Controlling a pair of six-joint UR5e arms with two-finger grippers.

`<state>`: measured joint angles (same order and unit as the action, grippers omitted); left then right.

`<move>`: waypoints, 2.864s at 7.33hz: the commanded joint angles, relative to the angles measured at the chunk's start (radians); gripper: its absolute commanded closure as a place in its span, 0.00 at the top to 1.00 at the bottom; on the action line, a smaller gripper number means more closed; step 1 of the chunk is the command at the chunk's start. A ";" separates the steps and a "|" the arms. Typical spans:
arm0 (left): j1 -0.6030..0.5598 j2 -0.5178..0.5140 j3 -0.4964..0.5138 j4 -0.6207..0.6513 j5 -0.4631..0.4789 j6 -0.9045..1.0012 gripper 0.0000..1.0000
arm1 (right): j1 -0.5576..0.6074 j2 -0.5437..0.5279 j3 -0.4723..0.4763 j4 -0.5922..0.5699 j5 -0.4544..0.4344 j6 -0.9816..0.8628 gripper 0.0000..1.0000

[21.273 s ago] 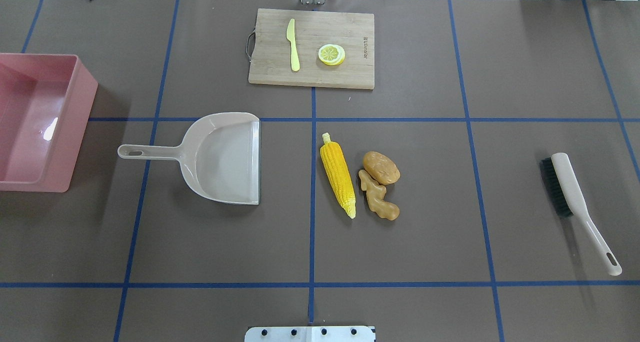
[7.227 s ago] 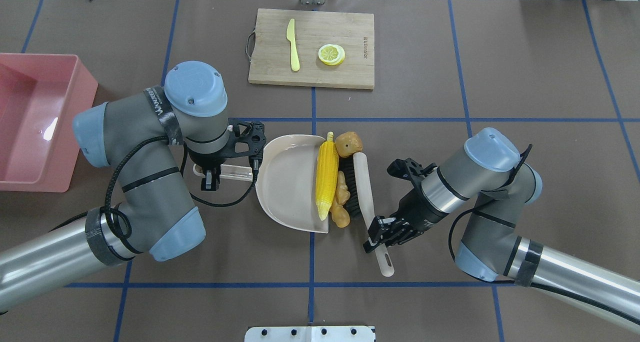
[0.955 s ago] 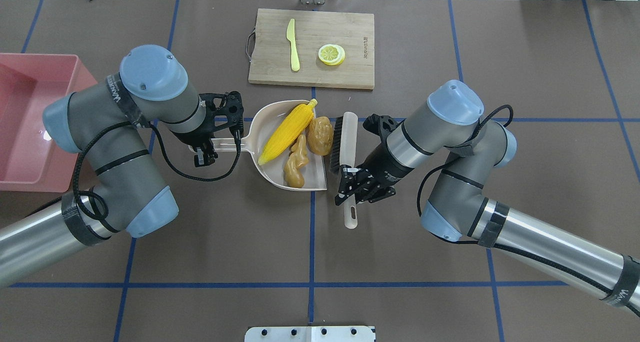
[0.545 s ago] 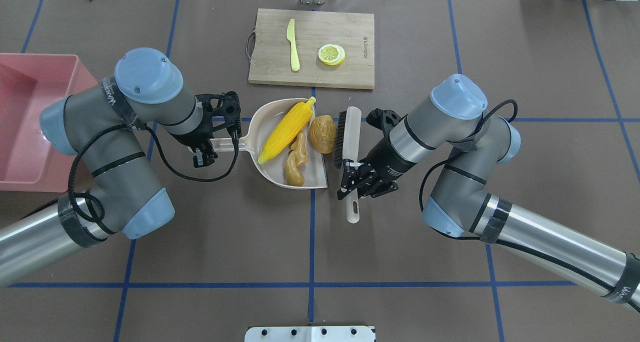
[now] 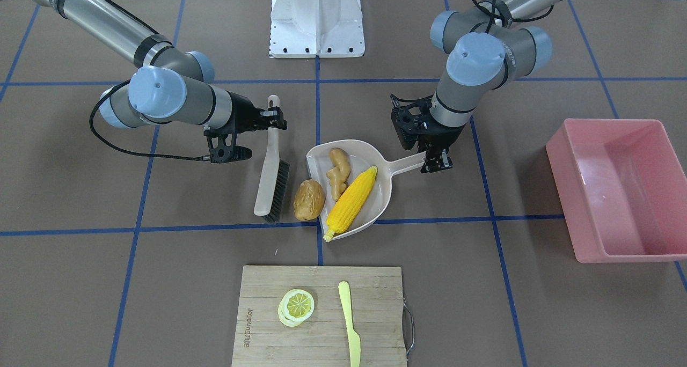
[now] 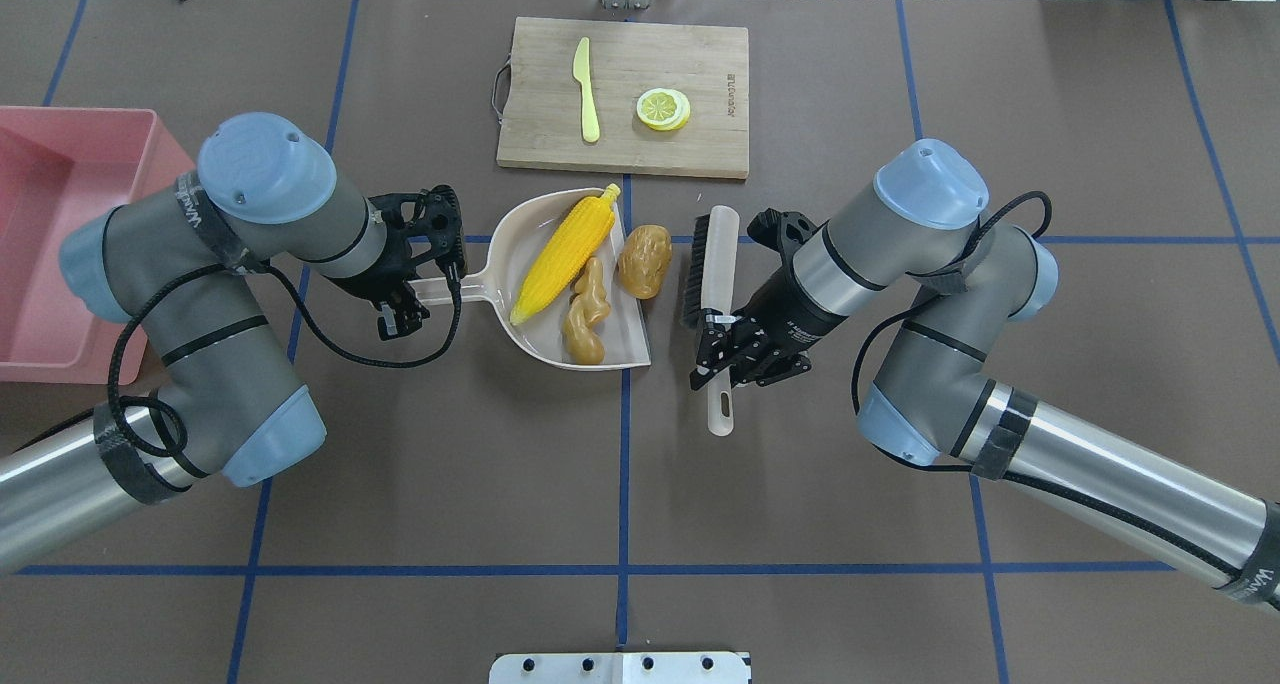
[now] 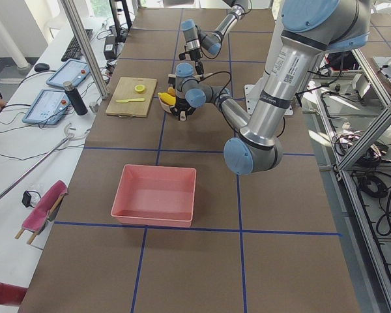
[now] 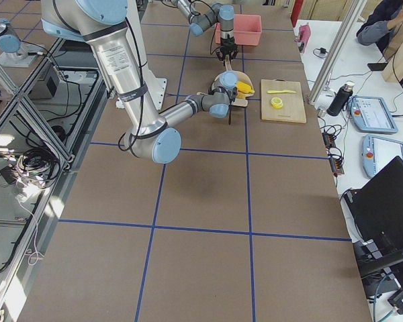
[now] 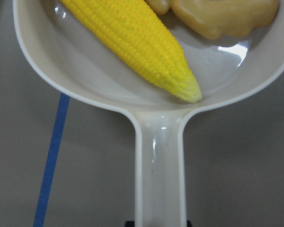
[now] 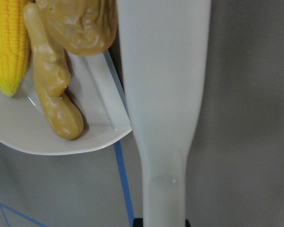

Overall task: Sweep and dump trash into bin
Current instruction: 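Push the brush against the dustpan edge to sweep items in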

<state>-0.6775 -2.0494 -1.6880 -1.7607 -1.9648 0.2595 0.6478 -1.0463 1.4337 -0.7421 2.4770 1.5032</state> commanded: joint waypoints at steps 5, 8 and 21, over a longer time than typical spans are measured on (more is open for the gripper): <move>0.000 0.014 0.001 -0.026 0.004 -0.025 0.00 | -0.042 0.028 -0.024 -0.104 -0.015 -0.275 0.00; -0.002 0.017 0.001 -0.029 0.004 -0.025 0.00 | -0.043 0.083 -0.033 -0.182 -0.017 -0.316 0.00; -0.019 0.035 0.001 -0.135 0.007 -0.114 0.00 | -0.145 0.091 0.123 -0.419 -0.106 -0.296 0.00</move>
<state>-0.6959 -2.0261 -1.6874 -1.8689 -1.9575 0.1616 0.5009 -0.9534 1.5561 -1.1592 2.3707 1.2073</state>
